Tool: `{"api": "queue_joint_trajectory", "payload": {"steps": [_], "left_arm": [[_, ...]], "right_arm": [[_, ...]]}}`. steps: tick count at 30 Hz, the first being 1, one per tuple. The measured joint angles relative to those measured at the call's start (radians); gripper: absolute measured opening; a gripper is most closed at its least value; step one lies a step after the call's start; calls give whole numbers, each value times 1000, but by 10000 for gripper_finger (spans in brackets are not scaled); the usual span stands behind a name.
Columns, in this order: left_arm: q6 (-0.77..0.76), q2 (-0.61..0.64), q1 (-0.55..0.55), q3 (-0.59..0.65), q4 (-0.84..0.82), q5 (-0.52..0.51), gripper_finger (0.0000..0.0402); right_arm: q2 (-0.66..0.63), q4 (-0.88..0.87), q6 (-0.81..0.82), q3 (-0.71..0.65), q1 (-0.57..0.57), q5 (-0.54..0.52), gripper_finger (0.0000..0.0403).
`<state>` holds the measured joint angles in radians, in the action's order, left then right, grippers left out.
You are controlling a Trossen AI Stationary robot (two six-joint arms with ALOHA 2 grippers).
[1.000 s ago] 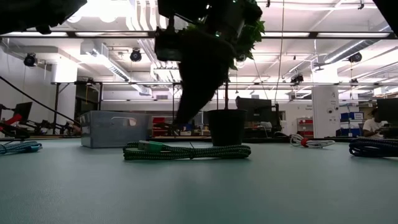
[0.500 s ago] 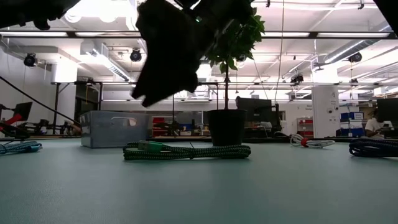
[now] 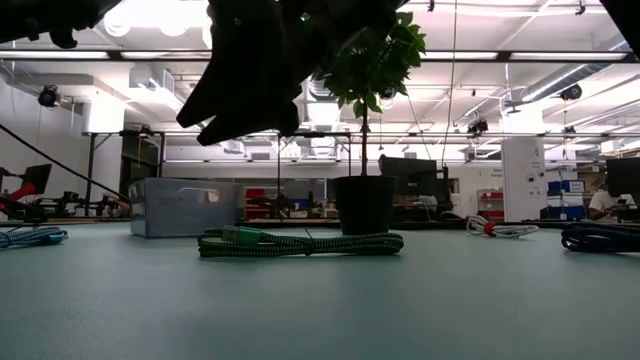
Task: Pick and place USB-C Cables
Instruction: Put the green charger cable into the gray bin
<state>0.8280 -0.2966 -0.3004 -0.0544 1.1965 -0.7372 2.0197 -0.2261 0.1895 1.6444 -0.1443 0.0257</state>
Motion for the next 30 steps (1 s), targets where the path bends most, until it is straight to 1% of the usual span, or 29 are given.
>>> {"api": "queue_joint_trajectory", "payload": {"steps": [6,8,10,12,16,19,21,23,30], "left_arm": [[0,1,0,0,1,0,19],[0,0,0,0,0,0,19],[0,1,0,0,1,0,19],[-1,1,0,0,-1,0,19],[-3,1,0,5,-1,-1,19],[-3,-1,0,7,-1,-1,19],[-4,0,0,8,0,-1,19],[-4,0,0,9,-1,-1,19],[-5,-3,0,14,-10,-2,19]], "right_arm": [[1,27,-27,21,0,0,198],[22,18,-54,67,0,0,198],[64,-32,-81,136,0,8,198],[128,-122,-110,233,0,35,198],[254,-401,-172,466,0,61,198],[305,-569,-184,615,0,61,198],[329,-671,-184,689,0,61,198],[342,-736,-179,715,0,61,198],[332,-898,-114,696,-3,53,198]]}}
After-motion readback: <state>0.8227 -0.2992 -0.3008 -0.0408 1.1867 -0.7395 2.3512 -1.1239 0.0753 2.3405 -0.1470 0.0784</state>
